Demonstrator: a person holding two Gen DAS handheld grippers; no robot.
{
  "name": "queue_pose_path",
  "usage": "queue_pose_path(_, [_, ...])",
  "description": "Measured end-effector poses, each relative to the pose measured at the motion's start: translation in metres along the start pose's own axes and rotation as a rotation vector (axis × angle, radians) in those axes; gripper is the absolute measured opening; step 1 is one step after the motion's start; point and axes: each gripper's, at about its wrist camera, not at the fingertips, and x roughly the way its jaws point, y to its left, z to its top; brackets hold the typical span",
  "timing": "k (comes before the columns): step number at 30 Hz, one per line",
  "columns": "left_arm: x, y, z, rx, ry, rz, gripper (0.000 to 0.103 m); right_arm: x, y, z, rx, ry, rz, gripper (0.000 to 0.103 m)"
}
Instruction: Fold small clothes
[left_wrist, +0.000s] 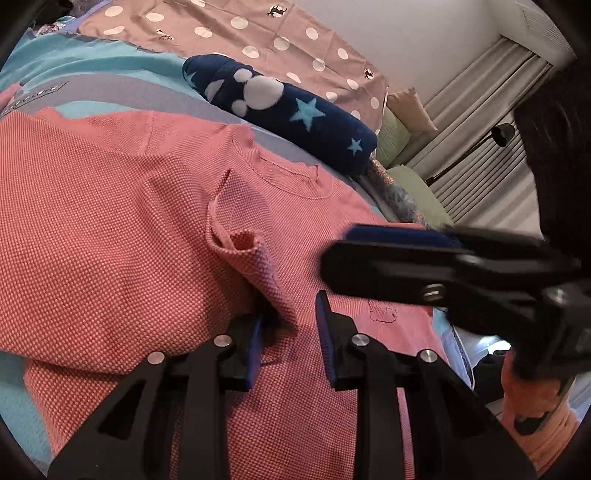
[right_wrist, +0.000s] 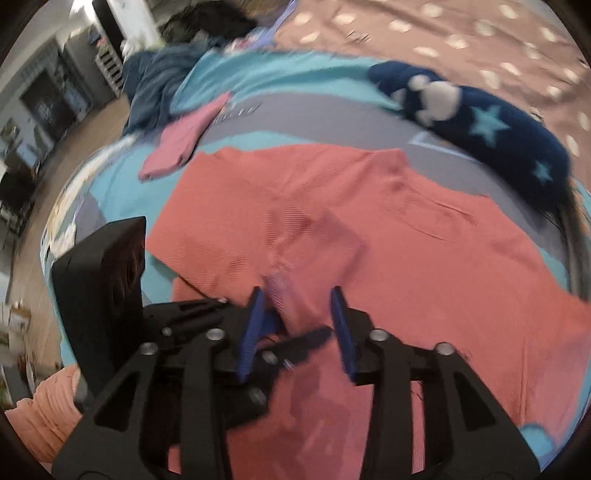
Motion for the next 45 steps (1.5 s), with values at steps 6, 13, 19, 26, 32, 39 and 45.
queue_pose_path(6, [0.0, -0.003, -0.001, -0.001, 0.0, 0.005, 0.027, 0.037, 0.003, 0.012, 0.024, 0.1, -0.047, 0.023])
queue_pose_path(13, [-0.01, -0.006, -0.001, 0.007, -0.053, 0.015, 0.033, -0.005, -0.043, -0.008, 0.22, -0.059, 0.029, 0.005])
queue_pose_path(19, [-0.022, -0.025, -0.004, 0.094, -0.121, 0.099, 0.065, -0.042, -0.113, -0.069, 0.429, -0.197, 0.007, 0.005])
queue_pose_path(26, [-0.046, -0.038, -0.007, 0.202, -0.171, 0.245, 0.075, -0.036, -0.172, -0.115, 0.576, -0.208, 0.03, 0.008])
queue_pose_path(32, [-0.05, -0.014, -0.002, 0.118, -0.143, 0.311, 0.075, -0.042, -0.181, -0.13, 0.571, -0.253, 0.058, 0.062])
queue_pose_path(39, [-0.076, 0.029, 0.008, -0.07, -0.247, 0.362, 0.075, -0.03, -0.199, -0.092, 0.537, -0.223, 0.107, 0.054])
queue_pose_path(45, [-0.077, 0.07, 0.01, -0.243, -0.237, 0.336, 0.075, -0.007, -0.194, -0.076, 0.56, -0.208, 0.148, 0.003])
